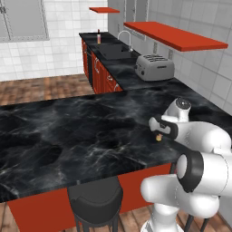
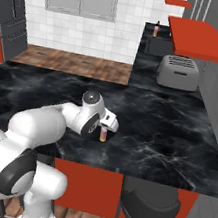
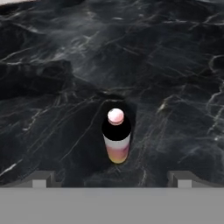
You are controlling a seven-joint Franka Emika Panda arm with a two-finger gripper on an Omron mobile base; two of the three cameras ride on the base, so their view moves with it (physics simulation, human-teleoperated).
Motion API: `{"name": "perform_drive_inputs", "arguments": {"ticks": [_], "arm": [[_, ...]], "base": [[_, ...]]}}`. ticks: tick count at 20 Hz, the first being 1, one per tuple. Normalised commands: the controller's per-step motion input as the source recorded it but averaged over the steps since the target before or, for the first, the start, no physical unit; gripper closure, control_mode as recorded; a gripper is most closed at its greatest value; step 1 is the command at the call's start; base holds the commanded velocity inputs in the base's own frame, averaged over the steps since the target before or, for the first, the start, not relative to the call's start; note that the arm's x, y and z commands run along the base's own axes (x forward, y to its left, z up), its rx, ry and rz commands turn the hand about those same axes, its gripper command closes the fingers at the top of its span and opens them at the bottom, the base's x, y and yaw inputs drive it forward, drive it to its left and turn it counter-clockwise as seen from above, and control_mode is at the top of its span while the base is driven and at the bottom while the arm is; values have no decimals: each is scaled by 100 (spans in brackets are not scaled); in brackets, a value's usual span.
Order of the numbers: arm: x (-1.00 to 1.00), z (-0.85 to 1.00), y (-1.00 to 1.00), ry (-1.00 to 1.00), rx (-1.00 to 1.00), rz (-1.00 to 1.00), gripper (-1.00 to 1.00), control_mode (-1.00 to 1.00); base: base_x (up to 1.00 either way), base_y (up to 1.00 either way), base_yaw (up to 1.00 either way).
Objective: Place the large bottle from the dining counter next to the other large bottle outside the sink, and place the small bottle from the dining counter next to the other small bottle inside the sink.
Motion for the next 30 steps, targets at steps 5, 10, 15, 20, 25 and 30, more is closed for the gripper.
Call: {"name": "perform_drive_inputs", "arguments": {"ticks": [5,10,15,20,25,30], "arm": [[18,-7,-2,-6,0,2,-100,-100],[13,-3,-4,-5,0,1,-100,-100],[16,-6,-8,0,0,0,-100,-100],[23,-4,-5,0,0,0,-100,-100],[20,-4,-1,0,0,0,-100,-100],[4,-7,-1,8,0,0,-100,-100]], "base": [[0,0,0],[0,0,0],[0,0,0],[0,0,0],[0,0,0],[0,0,0]]}}
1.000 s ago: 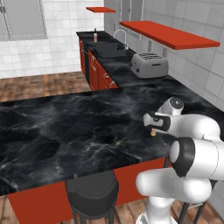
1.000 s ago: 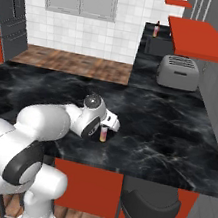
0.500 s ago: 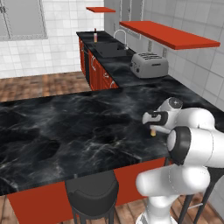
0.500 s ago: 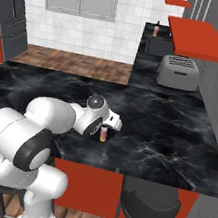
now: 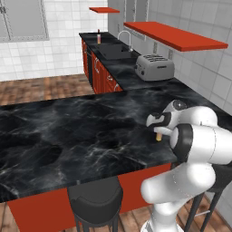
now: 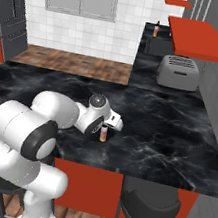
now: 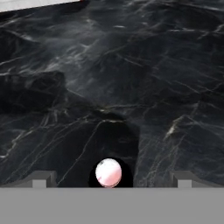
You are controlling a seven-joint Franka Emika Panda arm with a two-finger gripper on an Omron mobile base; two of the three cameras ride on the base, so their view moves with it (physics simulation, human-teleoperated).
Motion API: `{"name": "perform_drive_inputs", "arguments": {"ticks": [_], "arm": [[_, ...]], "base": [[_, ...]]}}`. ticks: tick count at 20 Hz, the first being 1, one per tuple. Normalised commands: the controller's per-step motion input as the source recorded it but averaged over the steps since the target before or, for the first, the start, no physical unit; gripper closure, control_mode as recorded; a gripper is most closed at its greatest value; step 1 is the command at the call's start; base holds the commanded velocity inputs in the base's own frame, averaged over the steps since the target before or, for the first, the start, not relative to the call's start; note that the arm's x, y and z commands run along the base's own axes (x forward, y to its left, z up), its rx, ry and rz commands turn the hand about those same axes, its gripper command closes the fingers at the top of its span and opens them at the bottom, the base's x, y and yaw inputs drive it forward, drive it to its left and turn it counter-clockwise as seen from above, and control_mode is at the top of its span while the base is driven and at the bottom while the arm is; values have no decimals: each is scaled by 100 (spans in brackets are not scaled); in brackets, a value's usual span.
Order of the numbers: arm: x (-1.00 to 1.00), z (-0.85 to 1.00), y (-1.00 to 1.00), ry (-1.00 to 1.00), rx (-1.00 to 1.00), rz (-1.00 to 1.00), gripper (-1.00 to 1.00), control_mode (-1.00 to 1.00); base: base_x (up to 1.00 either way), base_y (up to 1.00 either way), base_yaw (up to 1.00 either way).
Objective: Place the large bottle from the dining counter next to the other large bottle outside the sink, and place the small bottle from the dining counter next to the other small bottle inside the sink.
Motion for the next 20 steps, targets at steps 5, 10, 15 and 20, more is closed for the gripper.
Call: {"name": "perform_drive_inputs", "arguments": {"ticks": [5,10,15,20], "arm": [[8,-4,-3,14,0,0,-100,-100],[23,-5,0,3,0,0,-100,-100],[13,-16,-1,1,2,0,-100,-100],[0,-27,-1,5,1,0,-100,-100]], "base": [[0,0,0],[0,0,0],[0,0,0],[0,0,0]]}}
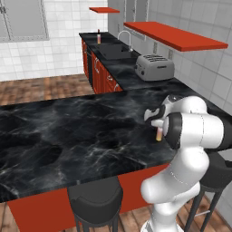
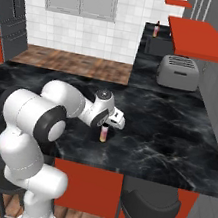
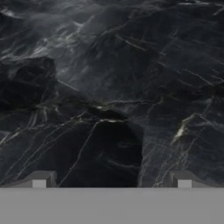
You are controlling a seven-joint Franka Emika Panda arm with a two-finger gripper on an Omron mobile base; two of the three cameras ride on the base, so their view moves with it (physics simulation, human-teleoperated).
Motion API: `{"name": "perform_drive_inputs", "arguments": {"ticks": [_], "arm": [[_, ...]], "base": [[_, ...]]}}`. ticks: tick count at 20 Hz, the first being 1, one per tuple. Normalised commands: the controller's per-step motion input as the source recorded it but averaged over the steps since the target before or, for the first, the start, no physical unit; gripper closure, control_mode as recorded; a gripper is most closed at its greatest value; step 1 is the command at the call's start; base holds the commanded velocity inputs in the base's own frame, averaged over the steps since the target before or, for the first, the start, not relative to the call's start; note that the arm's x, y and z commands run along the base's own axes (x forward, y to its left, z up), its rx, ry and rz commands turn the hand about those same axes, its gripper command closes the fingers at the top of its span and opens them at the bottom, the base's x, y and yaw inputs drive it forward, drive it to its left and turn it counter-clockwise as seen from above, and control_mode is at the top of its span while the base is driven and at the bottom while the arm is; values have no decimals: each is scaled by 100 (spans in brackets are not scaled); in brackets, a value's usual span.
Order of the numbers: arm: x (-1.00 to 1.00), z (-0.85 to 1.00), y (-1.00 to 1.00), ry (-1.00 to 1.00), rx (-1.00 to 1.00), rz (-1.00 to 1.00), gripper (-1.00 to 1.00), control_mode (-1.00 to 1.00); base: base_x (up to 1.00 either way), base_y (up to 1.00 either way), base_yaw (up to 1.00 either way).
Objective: Place the large bottle from the dining counter next to the other large bottle outside the sink, and place the small bottle from the dining counter next to the other small bottle inside the sink.
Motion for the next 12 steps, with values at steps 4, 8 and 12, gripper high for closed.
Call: {"name": "perform_drive_inputs", "arguments": {"ticks": [4,8,12], "arm": [[3,-28,0,5,0,0,-100,-100],[1,-36,0,5,0,0,-100,-100],[0,-39,5,4,1,0,-100,-100]], "base": [[0,0,0],[0,0,0],[0,0,0]]}}
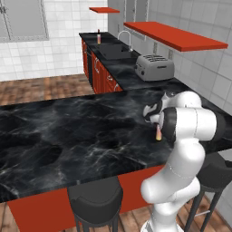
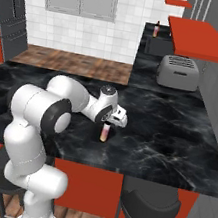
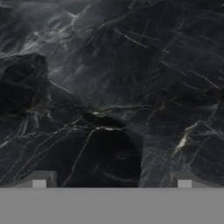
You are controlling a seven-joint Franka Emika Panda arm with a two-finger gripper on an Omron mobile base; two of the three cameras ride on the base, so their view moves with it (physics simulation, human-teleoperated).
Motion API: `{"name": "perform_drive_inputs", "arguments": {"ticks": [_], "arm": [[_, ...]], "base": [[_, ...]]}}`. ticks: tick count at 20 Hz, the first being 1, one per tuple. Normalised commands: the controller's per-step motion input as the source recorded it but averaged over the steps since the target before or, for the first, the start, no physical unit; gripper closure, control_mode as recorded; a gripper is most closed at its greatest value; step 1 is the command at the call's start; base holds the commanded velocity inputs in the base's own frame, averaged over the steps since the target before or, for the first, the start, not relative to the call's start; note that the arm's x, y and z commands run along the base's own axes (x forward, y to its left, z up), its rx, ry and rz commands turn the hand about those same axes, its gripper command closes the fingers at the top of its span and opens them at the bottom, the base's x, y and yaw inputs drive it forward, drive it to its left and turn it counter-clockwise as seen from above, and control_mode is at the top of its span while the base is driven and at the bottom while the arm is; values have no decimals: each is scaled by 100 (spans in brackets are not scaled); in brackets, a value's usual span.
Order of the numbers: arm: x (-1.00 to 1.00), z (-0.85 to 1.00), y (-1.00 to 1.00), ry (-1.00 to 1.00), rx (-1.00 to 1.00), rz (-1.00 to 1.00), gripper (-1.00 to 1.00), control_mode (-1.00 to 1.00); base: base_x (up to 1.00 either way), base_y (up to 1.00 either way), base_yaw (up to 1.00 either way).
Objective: Place the large bottle from the dining counter next to the other large bottle outside the sink, and place the small bottle from the dining counter next to the other small bottle inside the sink.
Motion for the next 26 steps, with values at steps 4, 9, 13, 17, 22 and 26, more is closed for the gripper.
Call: {"name": "perform_drive_inputs", "arguments": {"ticks": [4,9,13,17,22,26], "arm": [[0,-36,19,0,2,0,100,-100],[-38,-88,-2,0,0,0,100,-100],[-67,-100,-29,-3,0,2,100,-100],[-66,-85,-27,-1,1,4,100,-100],[-30,40,2,-2,3,4,100,-100],[-10,73,23,-1,0,3,100,-100]], "base": [[0,0,0],[0,0,0],[0,0,0],[0,0,0],[0,0,0],[0,0,0]]}}
